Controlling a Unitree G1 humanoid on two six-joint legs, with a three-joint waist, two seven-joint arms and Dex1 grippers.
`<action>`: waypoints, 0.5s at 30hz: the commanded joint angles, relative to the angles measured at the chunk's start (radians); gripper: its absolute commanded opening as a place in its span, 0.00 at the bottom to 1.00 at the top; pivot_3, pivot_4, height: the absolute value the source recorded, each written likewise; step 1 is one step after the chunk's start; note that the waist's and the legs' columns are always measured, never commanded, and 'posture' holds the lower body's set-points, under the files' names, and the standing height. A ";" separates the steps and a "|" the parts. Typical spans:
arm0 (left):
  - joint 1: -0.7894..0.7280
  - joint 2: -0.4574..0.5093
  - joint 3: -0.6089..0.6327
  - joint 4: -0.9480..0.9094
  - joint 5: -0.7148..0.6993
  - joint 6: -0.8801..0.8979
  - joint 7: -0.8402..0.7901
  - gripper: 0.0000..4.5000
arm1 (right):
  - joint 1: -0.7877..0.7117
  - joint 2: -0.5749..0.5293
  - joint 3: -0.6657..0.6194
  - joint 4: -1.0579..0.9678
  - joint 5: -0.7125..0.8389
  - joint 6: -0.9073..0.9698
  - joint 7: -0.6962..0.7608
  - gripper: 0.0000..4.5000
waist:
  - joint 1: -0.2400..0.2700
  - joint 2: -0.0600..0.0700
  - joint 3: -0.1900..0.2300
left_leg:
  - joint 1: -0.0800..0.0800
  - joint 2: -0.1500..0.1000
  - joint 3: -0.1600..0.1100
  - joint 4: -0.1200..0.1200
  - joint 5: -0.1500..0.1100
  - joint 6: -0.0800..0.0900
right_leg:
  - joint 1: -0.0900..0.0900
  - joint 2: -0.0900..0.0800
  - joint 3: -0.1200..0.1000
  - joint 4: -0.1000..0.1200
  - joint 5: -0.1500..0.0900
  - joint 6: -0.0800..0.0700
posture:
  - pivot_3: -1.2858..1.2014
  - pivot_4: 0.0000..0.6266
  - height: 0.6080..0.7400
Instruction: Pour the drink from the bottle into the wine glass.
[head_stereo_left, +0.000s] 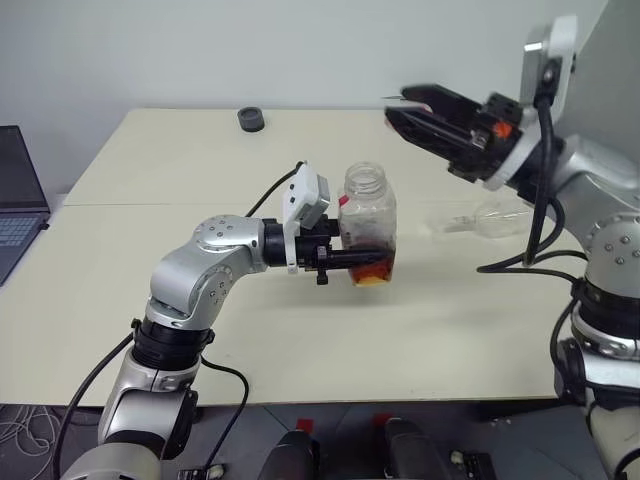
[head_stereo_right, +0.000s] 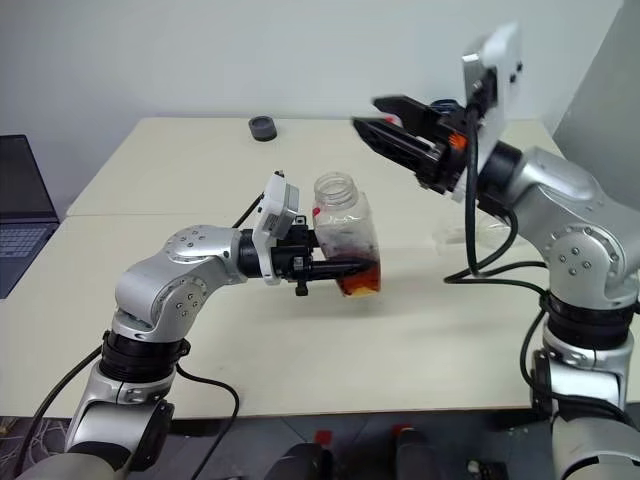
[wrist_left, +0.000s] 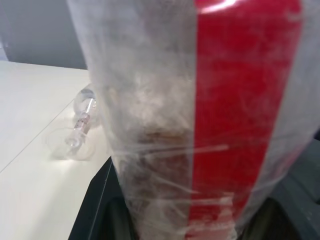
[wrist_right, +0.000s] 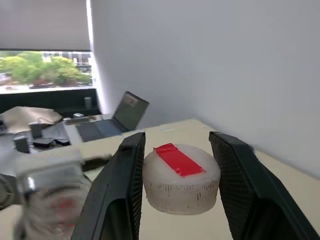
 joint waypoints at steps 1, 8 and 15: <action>-0.002 -0.015 0.012 -0.051 -0.012 -0.021 0.021 0.40 | 0.123 -0.007 -0.045 -0.032 -0.117 -0.076 -0.087 0.39 | 0.000 0.000 0.000 | 0.000 0.000 0.001 0.000 0.000 0.000 | 0.000 0.000 0.000 0.000 0.000 0.000 | 0.52 0.24 1.00; -0.012 -0.021 0.006 -0.028 -0.002 -0.036 0.015 0.40 | 0.446 0.117 -0.049 -0.027 -0.469 -0.211 -0.439 0.39 | -0.002 0.000 0.000 | 0.000 0.000 0.004 -0.001 0.000 0.000 | -0.002 0.001 0.001 0.003 0.000 0.000 | 0.52 0.24 1.00; -0.029 -0.033 -0.015 -0.003 0.011 -0.064 -0.003 0.40 | 0.549 0.279 -0.023 -0.003 -0.522 -0.196 -0.524 0.39 | -0.007 0.002 0.000 | 0.003 0.001 0.005 0.000 0.000 0.000 | -0.002 0.003 0.003 0.004 0.000 0.000 | 0.52 0.24 1.00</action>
